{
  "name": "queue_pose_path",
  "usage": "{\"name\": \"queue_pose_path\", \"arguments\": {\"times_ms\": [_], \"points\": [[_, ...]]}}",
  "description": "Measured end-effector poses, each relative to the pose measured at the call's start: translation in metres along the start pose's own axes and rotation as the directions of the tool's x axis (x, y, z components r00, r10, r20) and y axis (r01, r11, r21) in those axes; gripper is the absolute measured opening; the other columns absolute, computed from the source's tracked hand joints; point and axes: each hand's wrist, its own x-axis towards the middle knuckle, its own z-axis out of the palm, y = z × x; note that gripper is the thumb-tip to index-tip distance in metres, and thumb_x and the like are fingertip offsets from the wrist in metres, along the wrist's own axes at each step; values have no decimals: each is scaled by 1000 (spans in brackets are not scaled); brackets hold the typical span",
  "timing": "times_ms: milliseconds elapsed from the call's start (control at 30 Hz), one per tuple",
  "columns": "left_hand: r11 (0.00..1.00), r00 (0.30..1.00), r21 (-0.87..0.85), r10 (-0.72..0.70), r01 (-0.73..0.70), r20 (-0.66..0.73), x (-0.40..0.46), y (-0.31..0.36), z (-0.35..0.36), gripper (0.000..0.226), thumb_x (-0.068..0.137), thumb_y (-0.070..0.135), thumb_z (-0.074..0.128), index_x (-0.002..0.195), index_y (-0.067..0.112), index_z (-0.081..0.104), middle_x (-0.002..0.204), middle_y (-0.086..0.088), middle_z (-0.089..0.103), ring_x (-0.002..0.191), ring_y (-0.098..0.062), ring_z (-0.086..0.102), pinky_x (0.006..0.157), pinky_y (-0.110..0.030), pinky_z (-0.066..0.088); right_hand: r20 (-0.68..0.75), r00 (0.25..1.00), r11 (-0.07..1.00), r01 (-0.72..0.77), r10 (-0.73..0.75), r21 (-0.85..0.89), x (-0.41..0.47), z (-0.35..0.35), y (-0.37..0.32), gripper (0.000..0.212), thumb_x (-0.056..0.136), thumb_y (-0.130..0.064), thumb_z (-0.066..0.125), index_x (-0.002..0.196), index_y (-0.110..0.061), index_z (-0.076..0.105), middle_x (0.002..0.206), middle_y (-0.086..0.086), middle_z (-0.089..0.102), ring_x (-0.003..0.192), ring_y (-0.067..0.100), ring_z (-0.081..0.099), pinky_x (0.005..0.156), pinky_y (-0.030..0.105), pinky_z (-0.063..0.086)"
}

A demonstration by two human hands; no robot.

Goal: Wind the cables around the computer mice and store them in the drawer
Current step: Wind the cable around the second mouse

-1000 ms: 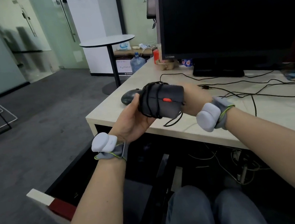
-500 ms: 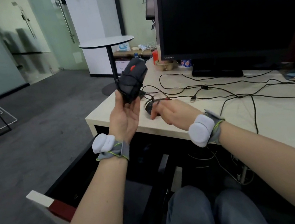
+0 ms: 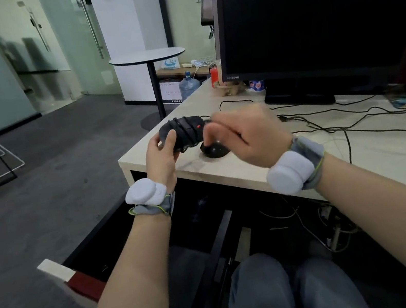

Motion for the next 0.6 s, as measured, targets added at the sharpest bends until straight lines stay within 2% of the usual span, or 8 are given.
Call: {"name": "queue_pose_path", "arguments": {"times_ms": [67,167,333,400,467,533,600], "points": [[995,995,95,-3,-7,100,0,-2,4,33,94,14,51,124,1,47,99,-7,60,83,-9,58,66,-13,50,-84,993,997,-76,77,25,4,-3,9,41,94,-29,34,80,-10,67,59,-7,50,50,14,44,50,30,41],[977,969,214,-27,-27,245,-5,-3,10,30,94,13,51,123,6,51,96,-2,61,83,-6,57,69,-12,50,-184,955,968,-211,234,135,7,-5,27,37,98,-24,32,81,-11,62,57,-6,49,49,14,44,53,33,40],[945,902,320,-81,-66,425,-18,1,18,21,95,14,48,114,22,54,103,-1,62,95,-11,57,84,-24,49,-249,883,902,-327,397,280,3,-5,47,33,99,-27,30,78,-22,54,56,-12,48,53,9,46,58,33,42],[963,833,269,-127,-27,538,-26,5,19,24,97,11,41,115,21,54,101,3,64,91,-8,59,80,-20,51,-260,864,884,-347,432,314,3,-6,51,33,99,-30,30,76,-23,53,55,-12,48,54,11,46,57,33,42],[983,746,177,-155,50,648,-34,11,21,26,98,10,37,116,18,54,94,6,66,83,-6,59,74,-19,48,-276,833,859,-383,480,338,4,-7,57,36,98,-32,29,73,-23,52,54,-12,45,51,4,42,55,23,38],[985,694,104,-172,140,699,-38,15,21,25,94,13,40,115,13,53,97,-7,61,88,-18,53,78,-27,41,-263,790,809,-435,553,395,5,-7,63,38,99,-30,29,68,-24,50,53,-11,43,45,1,40,50,14,33],[977,660,54,-180,207,729,-41,18,20,27,93,18,36,113,10,53,101,-14,57,94,-25,48,82,-32,39,-224,748,758,-513,625,403,3,-4,70,40,100,-29,30,64,-26,48,53,-9,40,42,1,37,47,12,30]]}}
